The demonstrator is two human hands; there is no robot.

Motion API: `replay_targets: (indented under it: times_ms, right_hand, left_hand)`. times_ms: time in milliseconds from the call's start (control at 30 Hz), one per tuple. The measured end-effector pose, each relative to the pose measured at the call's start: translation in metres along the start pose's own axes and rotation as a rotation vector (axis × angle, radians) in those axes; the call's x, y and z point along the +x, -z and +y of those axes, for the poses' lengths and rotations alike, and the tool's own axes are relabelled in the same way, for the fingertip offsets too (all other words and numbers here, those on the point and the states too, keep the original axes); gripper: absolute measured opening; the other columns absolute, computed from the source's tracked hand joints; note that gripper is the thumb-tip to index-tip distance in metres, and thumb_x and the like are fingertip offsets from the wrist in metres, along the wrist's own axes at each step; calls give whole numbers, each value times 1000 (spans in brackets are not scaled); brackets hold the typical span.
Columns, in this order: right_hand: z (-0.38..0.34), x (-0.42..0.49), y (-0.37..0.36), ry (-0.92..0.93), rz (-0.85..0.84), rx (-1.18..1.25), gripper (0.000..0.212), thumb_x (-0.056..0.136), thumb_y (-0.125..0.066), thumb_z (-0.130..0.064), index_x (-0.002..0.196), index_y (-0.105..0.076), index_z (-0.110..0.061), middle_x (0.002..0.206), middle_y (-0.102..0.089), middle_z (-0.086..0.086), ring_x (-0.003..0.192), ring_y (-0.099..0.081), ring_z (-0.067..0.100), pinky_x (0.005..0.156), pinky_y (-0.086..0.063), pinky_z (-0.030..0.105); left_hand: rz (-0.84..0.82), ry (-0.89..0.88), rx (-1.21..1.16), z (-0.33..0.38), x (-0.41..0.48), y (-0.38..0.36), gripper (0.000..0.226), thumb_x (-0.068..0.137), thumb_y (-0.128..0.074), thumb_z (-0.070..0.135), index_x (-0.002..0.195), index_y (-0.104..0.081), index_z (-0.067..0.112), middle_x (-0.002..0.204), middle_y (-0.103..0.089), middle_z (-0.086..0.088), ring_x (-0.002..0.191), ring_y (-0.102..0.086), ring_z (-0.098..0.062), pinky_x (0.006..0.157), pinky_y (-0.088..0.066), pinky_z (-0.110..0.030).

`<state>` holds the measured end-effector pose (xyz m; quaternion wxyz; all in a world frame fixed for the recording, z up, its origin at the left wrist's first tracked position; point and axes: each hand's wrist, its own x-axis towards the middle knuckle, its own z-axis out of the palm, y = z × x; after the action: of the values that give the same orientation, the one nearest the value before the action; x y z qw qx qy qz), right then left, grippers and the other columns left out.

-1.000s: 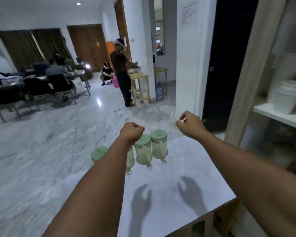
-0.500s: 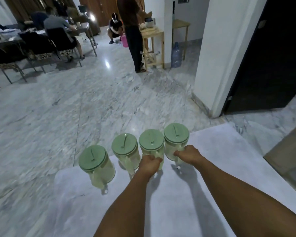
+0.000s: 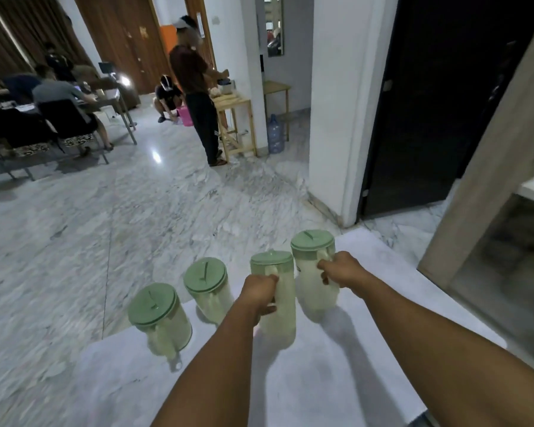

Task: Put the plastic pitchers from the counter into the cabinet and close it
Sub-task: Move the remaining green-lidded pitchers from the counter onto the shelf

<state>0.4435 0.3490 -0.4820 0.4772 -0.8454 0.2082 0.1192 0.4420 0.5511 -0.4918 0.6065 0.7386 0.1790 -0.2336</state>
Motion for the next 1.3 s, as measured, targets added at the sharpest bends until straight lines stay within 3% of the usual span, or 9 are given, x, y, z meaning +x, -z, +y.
replay_targets:
  times_ms: [267, 400, 567, 667, 833, 1000, 1133, 1200, 1300]
  right_hand:
    - [46, -196, 128, 42, 315, 50, 23, 89, -58, -24, 99, -66, -5, 89, -77, 17, 77, -75, 26, 76, -59, 38]
    - [82, -314, 216, 27, 487, 71, 27, 90, -58, -24, 92, -67, 1, 76, -76, 17, 74, -76, 33, 70, -60, 42]
    - [136, -471, 334, -42, 706, 146, 16, 92, -59, -19, 91, -61, -3, 77, -67, 18, 71, -72, 34, 57, -54, 32]
    - [170, -566, 399, -77, 860, 163, 17, 93, -57, -21, 93, -61, -5, 78, -66, 17, 69, -71, 33, 50, -52, 24]
    - [231, -677, 491, -115, 1165, 236, 14, 94, -58, -24, 95, -61, -11, 82, -67, 14, 75, -74, 32, 56, -47, 27]
    - [318, -683, 583, -119, 1295, 295, 17, 92, -59, -27, 94, -64, -10, 82, -68, 14, 73, -74, 29, 62, -54, 30]
    - [388, -624, 662, -144, 1283, 341, 23, 94, -59, -29, 100, -67, -8, 91, -72, 15, 77, -75, 27, 61, -56, 30]
    - [412, -589, 696, -164, 1243, 305, 26, 95, -59, -31, 101, -67, -8, 93, -74, 13, 82, -75, 26, 66, -60, 38]
    - [439, -540, 739, -189, 1202, 261, 34, 95, -57, -36, 99, -69, -4, 92, -76, 12, 85, -73, 26, 78, -60, 43]
  left_hand:
    - [-284, -290, 103, 32, -158, -73, 22, 98, -57, 22, 110, -66, 6, 114, -73, -18, 99, -71, -31, 81, -60, -42]
    - [-540, -365, 204, 54, -251, -135, 31, 98, -59, 25, 117, -67, 2, 111, -75, -16, 97, -73, -30, 84, -61, -43]
    - [-912, -486, 307, 75, -367, -257, 33, 96, -64, 32, 109, -68, 2, 103, -71, -16, 88, -68, -26, 77, -57, -37]
    - [-1115, -566, 281, 78, -441, -344, 29, 93, -67, 35, 101, -68, 8, 96, -65, -17, 68, -62, -20, 66, -52, -32]
    - [-1308, -661, 251, 79, -550, -480, 44, 94, -67, 34, 115, -69, -4, 103, -75, -16, 74, -73, -20, 65, -59, -32]
    - [-1308, -692, 231, 67, -583, -631, 41, 98, -60, 38, 117, -64, 2, 103, -69, -13, 86, -68, -23, 69, -59, -32]
    - [-1182, -722, 284, 71, -560, -741, 23, 99, -58, 37, 95, -63, 15, 104, -63, -14, 93, -60, -27, 85, -59, -44]
    - [-1091, -715, 323, 79, -545, -783, 15, 100, -54, 27, 98, -65, 16, 114, -68, -21, 100, -66, -33, 94, -56, -53]
    - [-967, -677, 358, 95, -523, -835, 31, 85, -57, 22, 109, -68, 5, 113, -72, -23, 105, -71, -38, 91, -58, -57]
